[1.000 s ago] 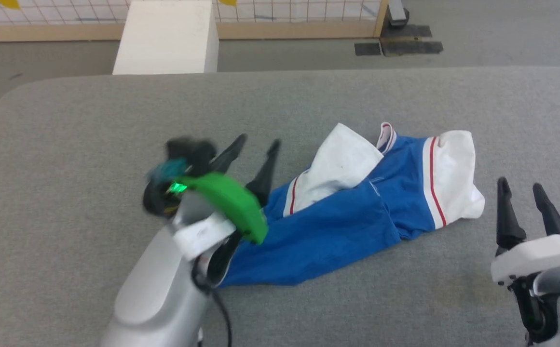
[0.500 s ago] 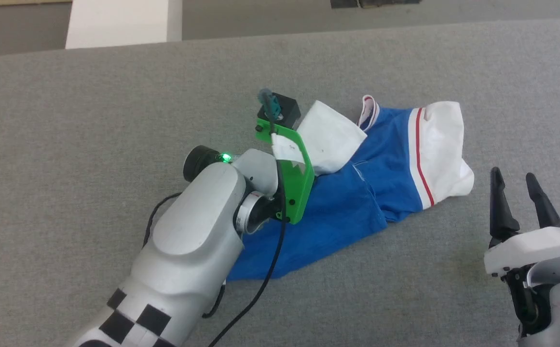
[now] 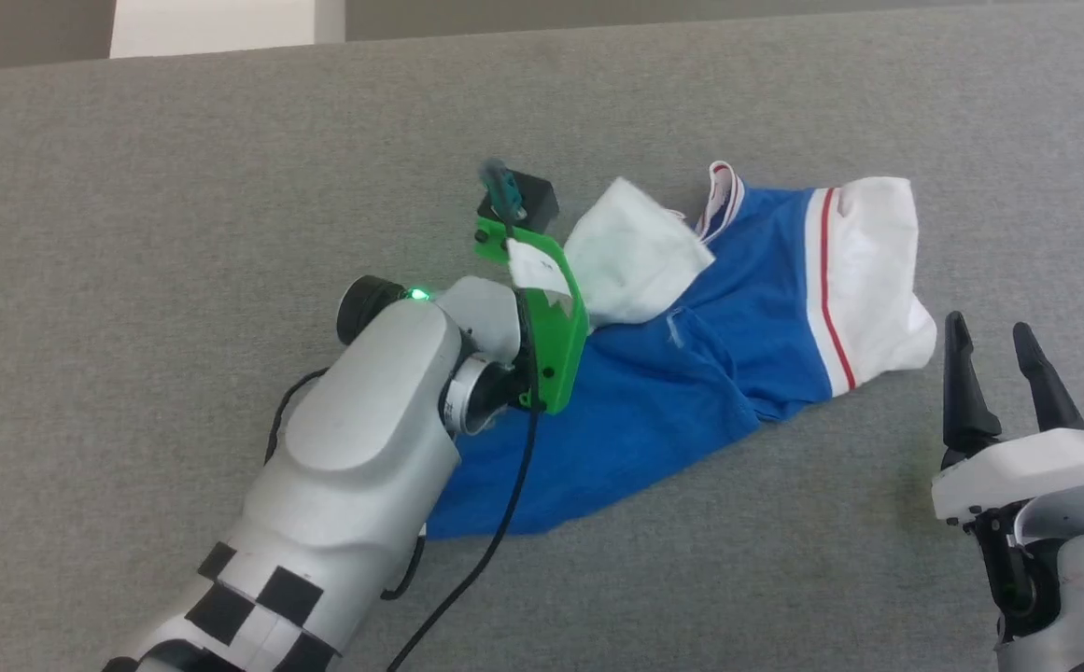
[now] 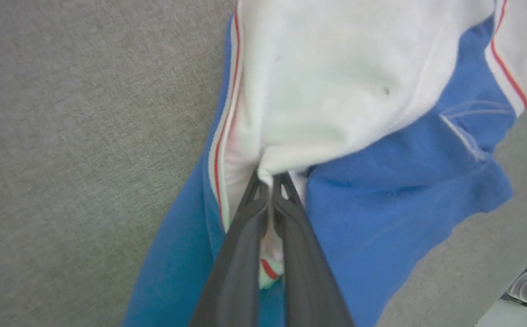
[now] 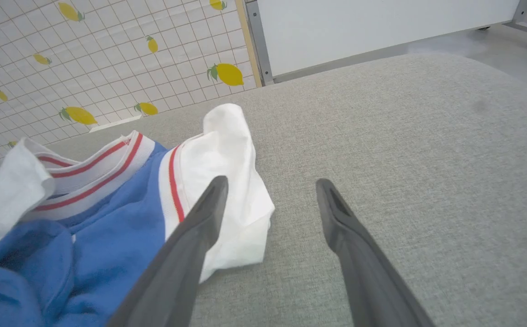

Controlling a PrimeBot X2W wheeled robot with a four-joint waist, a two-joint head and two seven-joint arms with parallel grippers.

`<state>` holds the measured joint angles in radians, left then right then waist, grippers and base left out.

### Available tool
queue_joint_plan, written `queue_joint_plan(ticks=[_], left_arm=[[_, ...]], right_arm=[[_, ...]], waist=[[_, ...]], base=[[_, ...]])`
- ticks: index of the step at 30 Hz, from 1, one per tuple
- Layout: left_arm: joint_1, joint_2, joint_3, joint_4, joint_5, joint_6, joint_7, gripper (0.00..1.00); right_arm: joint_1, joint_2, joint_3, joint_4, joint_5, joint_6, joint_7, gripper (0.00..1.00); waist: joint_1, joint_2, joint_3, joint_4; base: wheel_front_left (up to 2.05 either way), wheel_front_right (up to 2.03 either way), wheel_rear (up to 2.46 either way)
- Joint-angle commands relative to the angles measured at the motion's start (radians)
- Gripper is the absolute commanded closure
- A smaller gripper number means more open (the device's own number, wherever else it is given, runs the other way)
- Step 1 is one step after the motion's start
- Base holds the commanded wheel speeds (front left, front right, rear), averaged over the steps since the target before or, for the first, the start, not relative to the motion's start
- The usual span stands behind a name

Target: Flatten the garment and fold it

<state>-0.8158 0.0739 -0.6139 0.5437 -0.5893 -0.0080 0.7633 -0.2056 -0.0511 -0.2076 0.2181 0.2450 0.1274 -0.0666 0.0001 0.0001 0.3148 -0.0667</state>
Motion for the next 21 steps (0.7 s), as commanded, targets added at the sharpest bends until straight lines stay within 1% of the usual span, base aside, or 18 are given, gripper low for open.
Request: queue_joint_plan(ticks=[1, 5, 9, 15, 18, 21], left_arm=[[-0.007, -0.003, 0.017, -0.009, -0.021, -0.002, -0.020, 1.00], [0.007, 0.000, 0.068, -0.044, -0.061, 0.009, -0.074, 1.00], [0.046, 0.039, 0.144, -0.092, -0.092, 0.050, -0.127, 1.00], [0.167, 0.125, 0.285, -0.180, -0.143, 0.144, -0.197, 1.00], [0.253, 0.169, 0.362, -0.225, -0.166, 0.200, -0.232, 1.00], [0.342, 0.201, 0.430, -0.255, -0.180, 0.256, -0.268, 1.00]], right_arm=[[-0.014, 0.001, 0.000, 0.004, -0.001, 0.003, -0.006, 0.00], [-0.006, 0.001, -0.003, 0.010, -0.005, 0.003, -0.004, 0.00], [0.003, 0.001, -0.002, 0.013, -0.008, 0.003, -0.001, 0.00], [0.017, 0.001, 0.003, 0.007, -0.013, 0.003, 0.010, 0.00], [0.023, 0.001, 0.007, 0.002, -0.013, 0.003, 0.016, 0.00], [0.026, 0.001, 0.014, -0.001, -0.013, 0.003, 0.020, 0.00]], waist=[[-0.0001, -0.0001, -0.007, 0.012], [-0.0001, -0.0001, -0.029, 0.037], [-0.0001, -0.0001, -0.055, 0.062], [-0.0001, -0.0001, -0.081, 0.101], [-0.0001, -0.0001, -0.089, 0.117], [-0.0001, -0.0001, -0.093, 0.125]], base=[[0.00, 0.00, 0.00], [0.00, 0.00, 0.00], [0.00, 0.00, 0.00], [0.00, 0.00, 0.00], [0.00, 0.00, 0.00], [0.00, 0.00, 0.00]])
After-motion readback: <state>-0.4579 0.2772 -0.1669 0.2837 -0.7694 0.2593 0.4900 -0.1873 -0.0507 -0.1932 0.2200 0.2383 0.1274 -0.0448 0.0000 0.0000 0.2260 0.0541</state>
